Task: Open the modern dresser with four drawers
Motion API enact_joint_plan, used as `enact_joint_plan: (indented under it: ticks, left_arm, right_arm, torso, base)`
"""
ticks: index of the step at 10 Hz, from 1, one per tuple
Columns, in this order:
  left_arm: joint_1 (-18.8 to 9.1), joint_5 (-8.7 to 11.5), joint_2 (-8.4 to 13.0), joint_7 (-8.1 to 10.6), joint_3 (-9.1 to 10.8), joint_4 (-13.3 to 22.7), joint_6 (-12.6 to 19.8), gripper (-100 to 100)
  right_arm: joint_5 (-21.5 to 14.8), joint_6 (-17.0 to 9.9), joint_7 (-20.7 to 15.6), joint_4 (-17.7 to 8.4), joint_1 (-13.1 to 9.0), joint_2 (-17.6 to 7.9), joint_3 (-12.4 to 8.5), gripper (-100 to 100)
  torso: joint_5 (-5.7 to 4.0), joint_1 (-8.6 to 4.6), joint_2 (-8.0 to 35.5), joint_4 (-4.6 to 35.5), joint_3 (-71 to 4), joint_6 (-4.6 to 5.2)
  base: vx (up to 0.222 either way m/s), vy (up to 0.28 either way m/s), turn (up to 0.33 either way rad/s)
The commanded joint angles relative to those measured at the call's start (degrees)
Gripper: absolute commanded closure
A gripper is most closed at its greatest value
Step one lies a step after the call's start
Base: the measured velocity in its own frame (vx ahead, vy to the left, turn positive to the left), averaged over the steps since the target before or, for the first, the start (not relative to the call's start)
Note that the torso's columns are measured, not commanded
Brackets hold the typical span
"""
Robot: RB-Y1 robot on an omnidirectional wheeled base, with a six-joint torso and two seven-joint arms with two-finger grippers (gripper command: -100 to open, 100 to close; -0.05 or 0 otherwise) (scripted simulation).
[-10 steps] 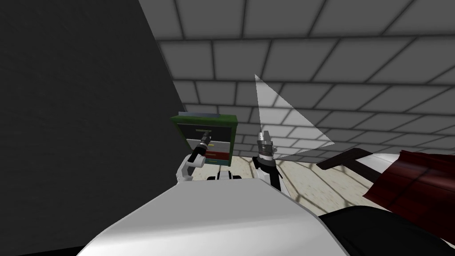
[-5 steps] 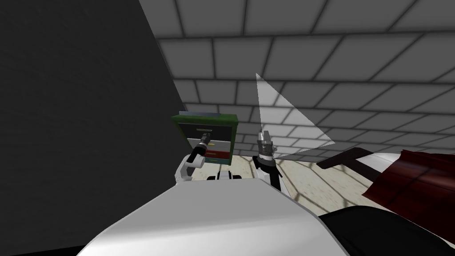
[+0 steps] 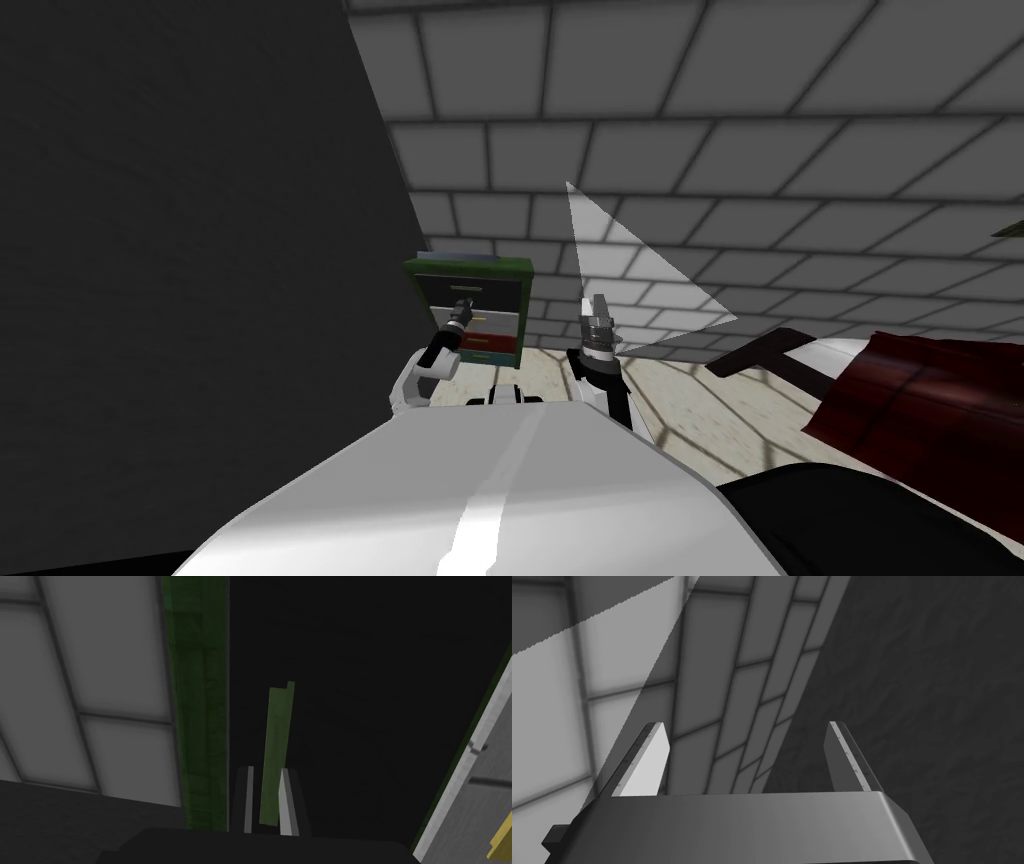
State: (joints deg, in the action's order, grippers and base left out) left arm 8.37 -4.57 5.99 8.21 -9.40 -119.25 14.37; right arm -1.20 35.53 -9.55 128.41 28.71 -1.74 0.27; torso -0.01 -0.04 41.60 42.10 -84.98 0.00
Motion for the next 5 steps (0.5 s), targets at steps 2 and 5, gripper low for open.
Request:
enact_joint_plan:
  ticks: [2, 5]
  left_arm:
    - [-0.6, 0.0, 0.5, 0.15, 0.25, -0.8, 2.4, -100]
    - [-0.8, 0.0, 0.1, 0.24, 0.36, -2.3, 4.3, -100]
  right_arm:
    - [0.0, 0.0, 0.0, 0.0, 0.0, 0.0, 0.0, 0]
    - [0.0, 0.0, 0.0, 0.0, 0.0, 0.0, 0.0, 0]
  torso:
    - [0.0, -0.01, 0.3, 0.1, 0.1, 0.0]
    - [0.02, 0.07, 1.0, 0.3, 0.6, 0.0]
  base:
    - [0.174, -0.023, -0.014]
    - [0.125, -0.018, -0.017]
